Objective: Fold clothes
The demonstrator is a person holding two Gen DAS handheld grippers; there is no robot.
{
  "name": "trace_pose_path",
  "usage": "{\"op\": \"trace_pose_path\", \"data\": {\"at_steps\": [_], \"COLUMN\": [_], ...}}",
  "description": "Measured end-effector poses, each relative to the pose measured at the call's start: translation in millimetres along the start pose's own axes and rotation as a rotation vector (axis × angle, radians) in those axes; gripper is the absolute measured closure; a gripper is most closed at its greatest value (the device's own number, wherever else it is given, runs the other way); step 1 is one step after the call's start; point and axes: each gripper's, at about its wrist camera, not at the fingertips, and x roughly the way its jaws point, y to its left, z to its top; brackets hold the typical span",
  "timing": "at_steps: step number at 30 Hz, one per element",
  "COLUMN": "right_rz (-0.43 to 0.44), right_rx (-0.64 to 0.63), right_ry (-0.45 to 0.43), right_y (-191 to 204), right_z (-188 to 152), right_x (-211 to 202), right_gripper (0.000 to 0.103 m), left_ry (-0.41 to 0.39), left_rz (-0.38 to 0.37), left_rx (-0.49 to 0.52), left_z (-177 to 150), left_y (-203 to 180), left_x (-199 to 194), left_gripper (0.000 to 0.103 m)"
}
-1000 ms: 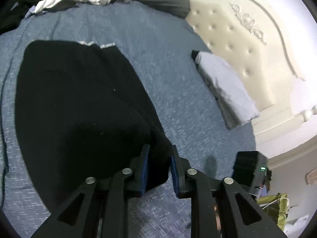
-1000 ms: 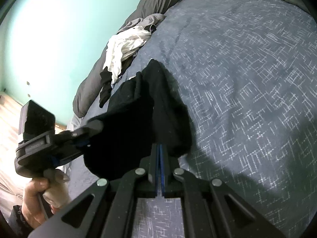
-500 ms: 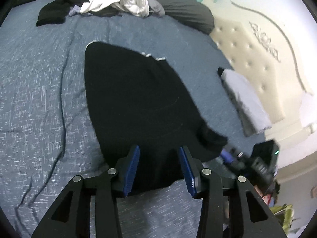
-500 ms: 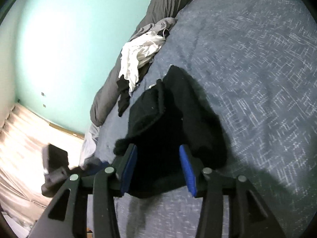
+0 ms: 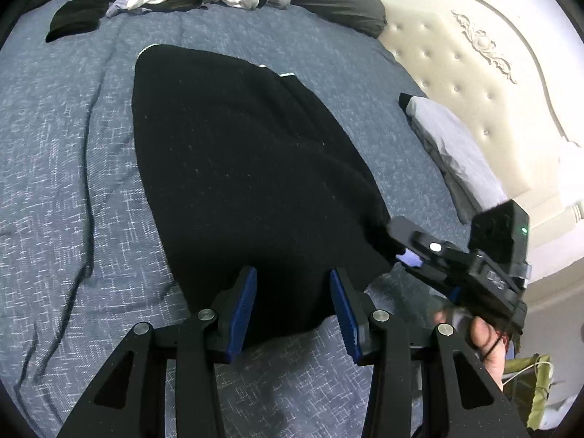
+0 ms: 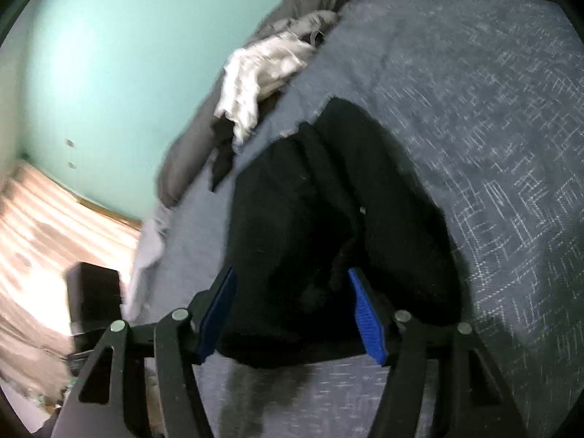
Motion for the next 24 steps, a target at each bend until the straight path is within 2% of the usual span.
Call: {"op": "trace_pose_path", "data": {"at_steps": [4,6,9,11,20,22,24], "right_rz": [-0.043,-0.062,-0.047,-0.035,-0.026,-0.034,-0.062], "right_rx": [-0.018,-0.019,-0.034,-0.045,-0.231,-0.221,-0.167], "right_ry": [0.027,0.035,-0.002,-0.029,-0.176,-0.192,-0.166], "right_y": [-3,-5,-2,0,44,39,22], "right_z": [-2,-3,-1,1,15,18,17], "right_x": [17,20,11,4,-42,-51,-48], "right_gripper": [0.044,0.063,0.082,0.087,0.09,0.09,0.09], "left_ry": [0.002,0.003,0.003,0.003,0.018,0.021,0.028], "left_rz": [-0.005,-0.006,-0.007,-0.003,-0.006,-0.014,-0.021], "left_rx": [-0.001,-0.002,-0.002,-0.001,0.037,0.05,0.059], "left_z": [0,0,0,0,2,4,4], "left_y": [1,2,2,0,-17,-25,-31], "left_x": [1,1,1,2,2,5,9], "left_gripper": [0.058,0.058,0.058,0.058,0.058,0.058,0.058]}}
